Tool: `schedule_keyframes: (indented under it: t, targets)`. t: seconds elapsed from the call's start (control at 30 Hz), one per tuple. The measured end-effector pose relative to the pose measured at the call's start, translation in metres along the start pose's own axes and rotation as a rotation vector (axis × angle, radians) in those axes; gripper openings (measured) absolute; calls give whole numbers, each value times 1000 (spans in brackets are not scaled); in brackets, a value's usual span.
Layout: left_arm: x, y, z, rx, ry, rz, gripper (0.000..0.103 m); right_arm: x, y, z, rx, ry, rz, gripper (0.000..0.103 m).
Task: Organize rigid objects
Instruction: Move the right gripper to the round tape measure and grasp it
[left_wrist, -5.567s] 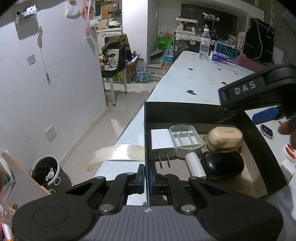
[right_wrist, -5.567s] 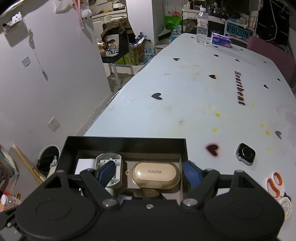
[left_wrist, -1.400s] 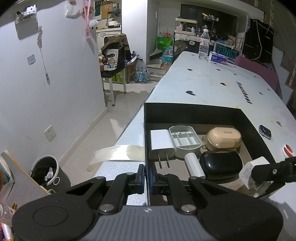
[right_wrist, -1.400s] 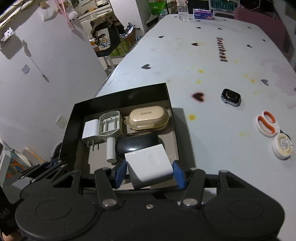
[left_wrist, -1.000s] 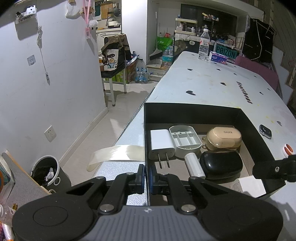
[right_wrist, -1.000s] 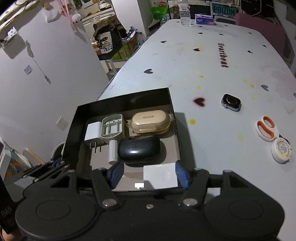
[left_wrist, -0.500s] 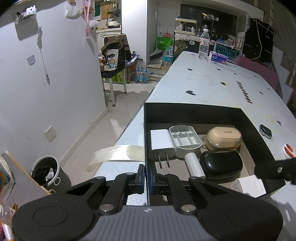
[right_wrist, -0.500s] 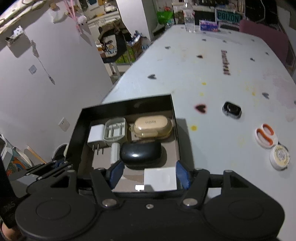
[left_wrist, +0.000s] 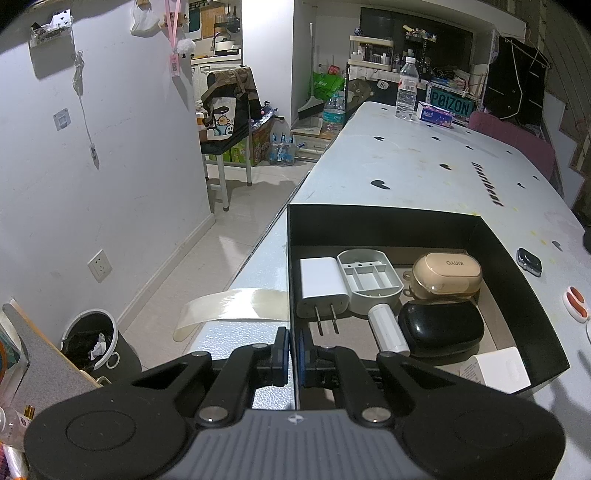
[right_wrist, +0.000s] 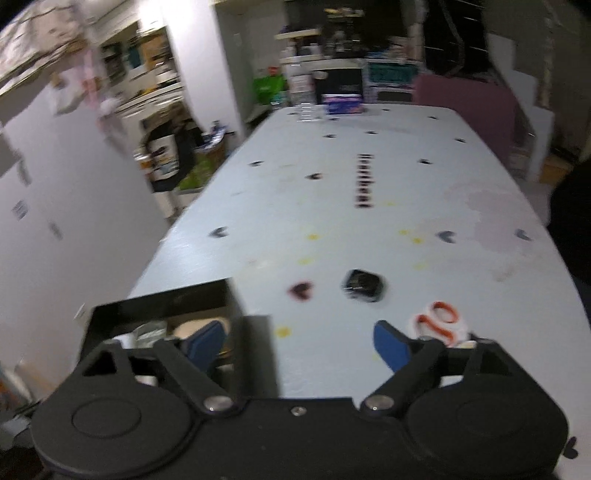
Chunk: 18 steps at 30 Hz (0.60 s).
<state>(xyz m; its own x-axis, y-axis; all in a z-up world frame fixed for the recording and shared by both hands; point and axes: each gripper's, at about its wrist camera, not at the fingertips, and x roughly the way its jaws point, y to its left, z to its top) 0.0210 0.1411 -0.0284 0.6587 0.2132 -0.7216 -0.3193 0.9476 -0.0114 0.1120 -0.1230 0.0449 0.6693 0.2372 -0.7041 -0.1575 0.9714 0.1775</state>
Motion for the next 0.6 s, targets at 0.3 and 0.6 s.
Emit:
schedule_keyframes:
  t: [0.3,0.6]
  targets:
    - [0,-1,0,0,0,0,5,25,-62,1,160,4,-153,103]
    - [0,-1,0,-1,0,0,5,61,-122,-13,323,129,-355,103]
